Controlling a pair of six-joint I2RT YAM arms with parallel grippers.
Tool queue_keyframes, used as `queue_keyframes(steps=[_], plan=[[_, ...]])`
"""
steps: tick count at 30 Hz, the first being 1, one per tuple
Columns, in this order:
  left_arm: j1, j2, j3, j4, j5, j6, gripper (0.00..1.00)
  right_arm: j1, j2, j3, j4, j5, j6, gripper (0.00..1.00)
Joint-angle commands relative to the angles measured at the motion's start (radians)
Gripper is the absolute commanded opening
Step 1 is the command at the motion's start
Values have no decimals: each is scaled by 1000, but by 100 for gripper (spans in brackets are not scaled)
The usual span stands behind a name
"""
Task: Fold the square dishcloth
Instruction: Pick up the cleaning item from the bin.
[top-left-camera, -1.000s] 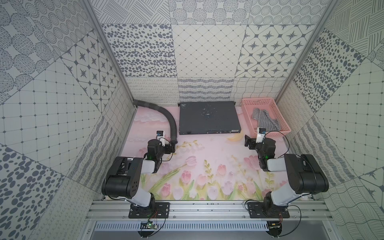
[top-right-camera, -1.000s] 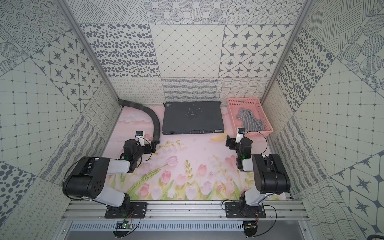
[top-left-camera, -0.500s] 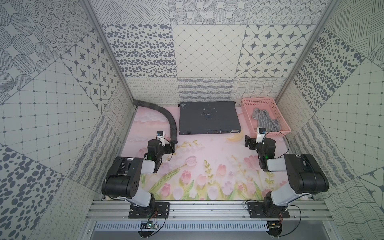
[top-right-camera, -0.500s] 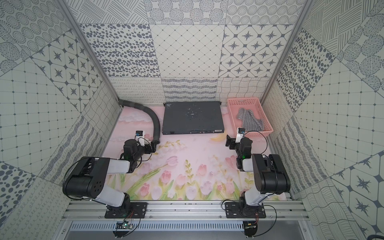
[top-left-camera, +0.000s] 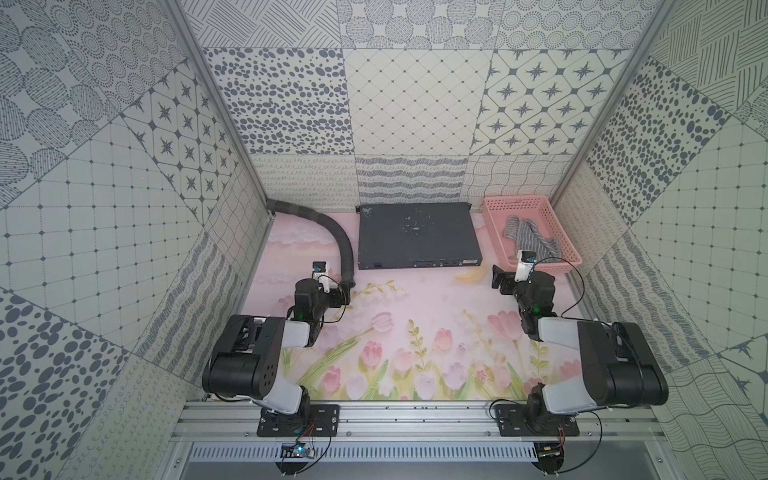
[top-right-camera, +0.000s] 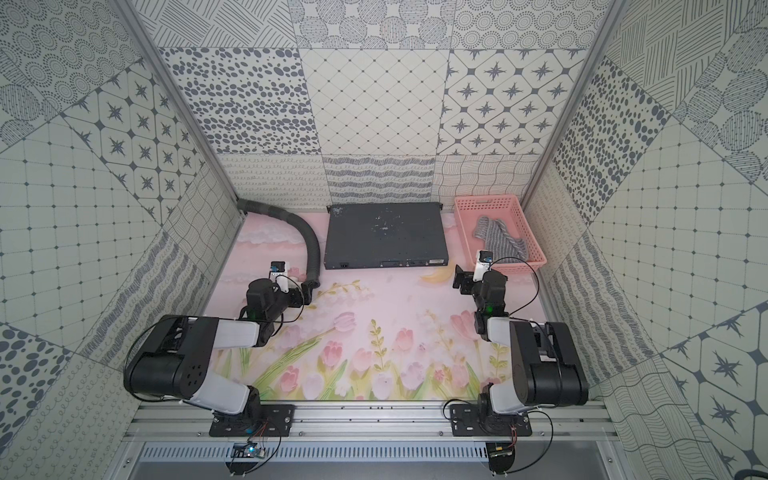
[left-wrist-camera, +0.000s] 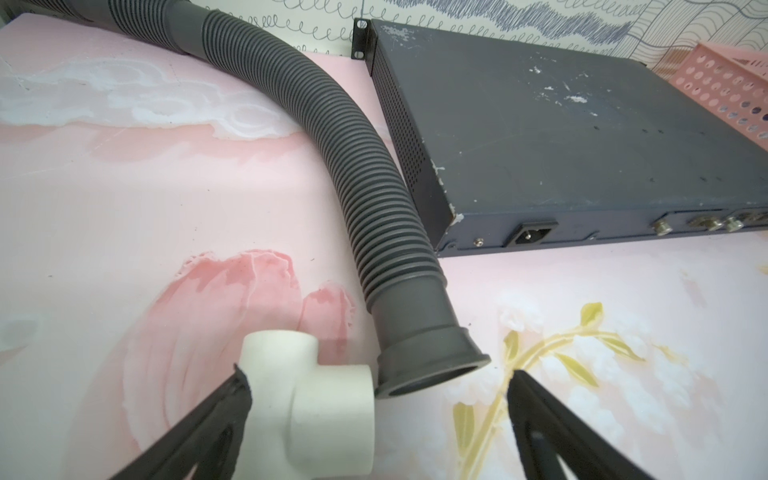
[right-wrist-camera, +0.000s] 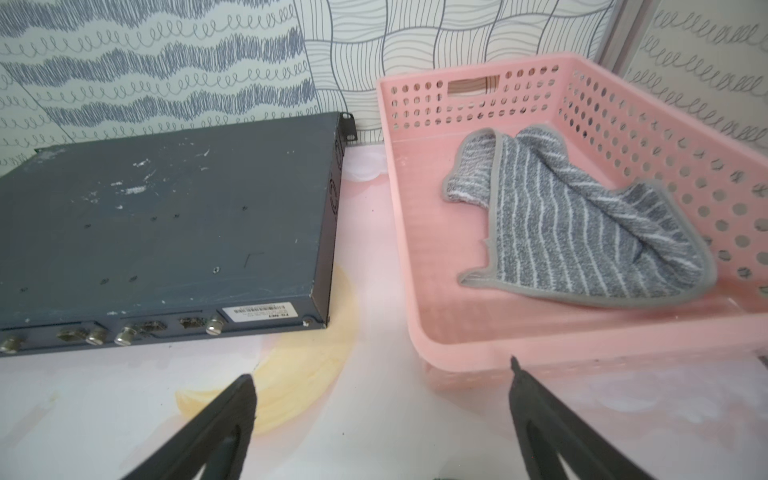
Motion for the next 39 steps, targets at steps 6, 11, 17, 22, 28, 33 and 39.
queue_keyframes(steps=[6,11,17,22,28,33,39], plan=[[2,-215,8,-150,-38,-22,99,7,-126,207,-408,193,122,97],[-2,-315,6,-216,-47,-97,99,12,-102,337,-566,217,162,97],[-26,-357,7,-230,-17,-101,99,13,19,564,-787,252,177,97],[-30,-390,-4,-237,-22,-109,99,8,117,760,-935,292,194,97],[-32,-430,-20,-250,-43,-118,99,-27,241,951,-1049,292,251,97],[-32,-459,-26,-265,-47,-116,99,-67,394,1107,-1145,258,304,97],[-33,-468,-24,-280,-58,-110,99,-113,555,1239,-1219,232,343,85]])
